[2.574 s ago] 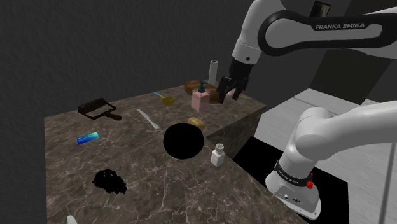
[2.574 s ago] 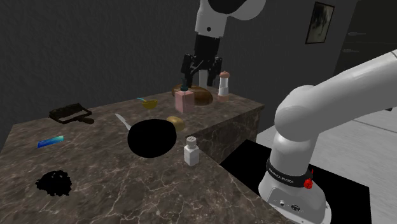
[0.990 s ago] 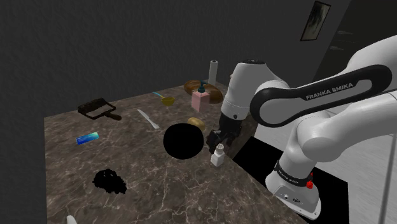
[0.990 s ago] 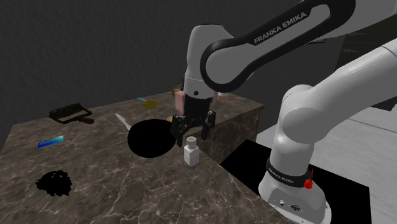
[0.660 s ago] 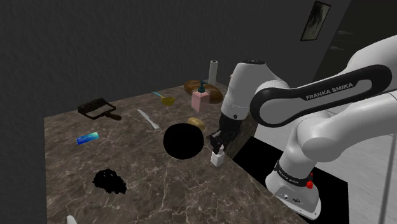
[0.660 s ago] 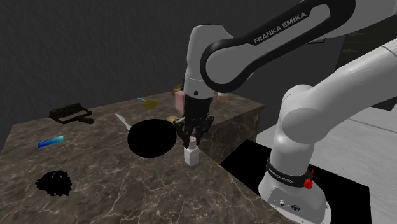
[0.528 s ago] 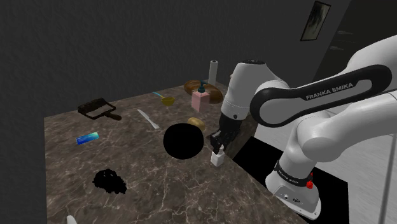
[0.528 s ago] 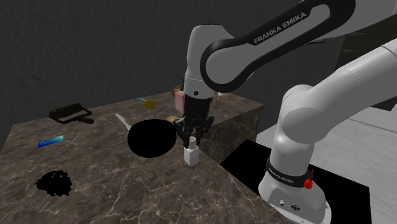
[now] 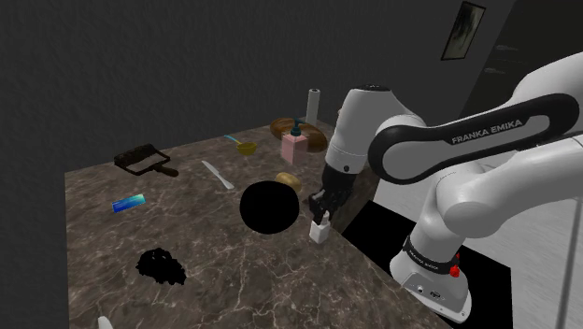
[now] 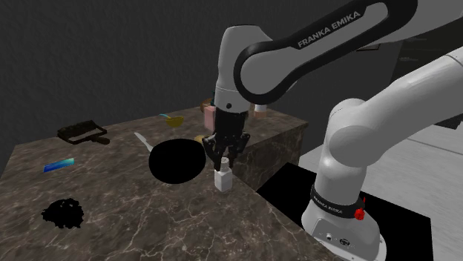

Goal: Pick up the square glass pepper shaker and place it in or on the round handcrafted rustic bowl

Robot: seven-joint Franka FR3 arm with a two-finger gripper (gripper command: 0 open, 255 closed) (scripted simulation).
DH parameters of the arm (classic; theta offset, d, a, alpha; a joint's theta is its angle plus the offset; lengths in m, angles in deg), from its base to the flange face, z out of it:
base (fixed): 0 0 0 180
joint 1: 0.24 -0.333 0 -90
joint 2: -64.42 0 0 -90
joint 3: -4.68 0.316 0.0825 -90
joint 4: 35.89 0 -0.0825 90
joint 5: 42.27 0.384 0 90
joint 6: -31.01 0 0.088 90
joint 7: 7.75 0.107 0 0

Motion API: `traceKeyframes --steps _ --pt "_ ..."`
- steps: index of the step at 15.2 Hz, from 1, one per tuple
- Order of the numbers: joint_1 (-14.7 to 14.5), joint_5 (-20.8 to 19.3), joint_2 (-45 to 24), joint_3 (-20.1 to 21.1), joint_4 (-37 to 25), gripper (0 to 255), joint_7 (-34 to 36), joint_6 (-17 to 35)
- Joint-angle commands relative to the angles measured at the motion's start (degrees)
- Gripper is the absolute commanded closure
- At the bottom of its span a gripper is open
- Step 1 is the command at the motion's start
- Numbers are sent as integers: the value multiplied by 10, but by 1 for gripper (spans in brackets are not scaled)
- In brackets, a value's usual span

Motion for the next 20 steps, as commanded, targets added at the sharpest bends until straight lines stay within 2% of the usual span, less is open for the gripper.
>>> traceKeyframes --steps 1,20 --pt "3 -7 9 -5 -10 255 2 -19" --pt "27 -63 59 -53 -132 255 18 -187"
